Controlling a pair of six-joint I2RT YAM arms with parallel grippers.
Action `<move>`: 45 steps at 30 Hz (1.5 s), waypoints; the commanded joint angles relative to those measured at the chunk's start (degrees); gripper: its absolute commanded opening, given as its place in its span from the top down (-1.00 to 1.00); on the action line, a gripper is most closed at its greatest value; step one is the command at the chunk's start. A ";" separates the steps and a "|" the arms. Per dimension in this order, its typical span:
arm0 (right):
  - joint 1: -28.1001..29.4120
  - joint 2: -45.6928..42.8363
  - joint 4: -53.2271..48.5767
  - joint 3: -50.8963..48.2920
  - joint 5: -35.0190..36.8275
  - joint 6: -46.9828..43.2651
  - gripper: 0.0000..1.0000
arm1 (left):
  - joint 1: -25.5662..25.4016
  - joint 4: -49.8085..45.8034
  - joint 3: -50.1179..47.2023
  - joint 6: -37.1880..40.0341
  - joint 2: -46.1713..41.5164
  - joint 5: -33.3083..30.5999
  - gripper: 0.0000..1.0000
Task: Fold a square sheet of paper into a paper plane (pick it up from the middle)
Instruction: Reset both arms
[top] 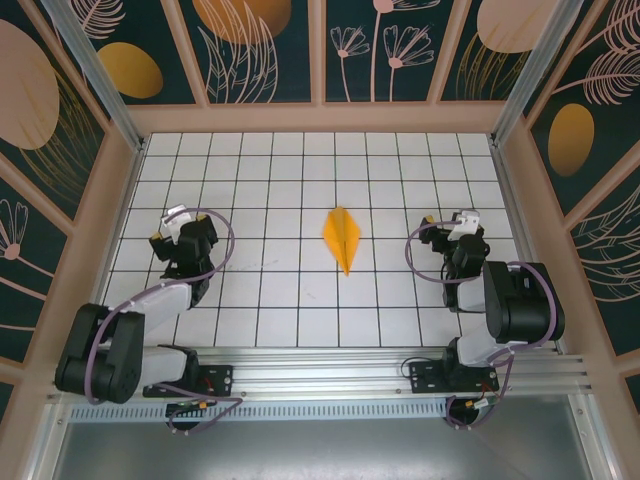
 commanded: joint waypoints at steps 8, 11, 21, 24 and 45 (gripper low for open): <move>-0.06 0.13 2.97 0.50 -0.56 0.54 -0.98 | 3.27 26.13 -3.54 9.12 6.38 10.70 -0.97; -0.04 0.17 2.94 0.50 -0.56 0.52 -0.98 | 4.13 32.47 -5.36 11.97 7.33 13.63 -0.97; 0.00 0.10 2.97 0.50 -0.56 0.51 -0.97 | 9.40 45.56 -10.35 7.78 12.85 20.14 -0.97; -0.03 0.11 2.97 0.56 -0.55 0.56 -0.98 | 9.40 46.03 -10.43 8.04 12.83 19.92 -0.97; -0.03 0.12 2.97 0.50 -0.51 0.54 -0.98 | 9.42 45.72 -10.39 8.15 12.75 20.22 -0.97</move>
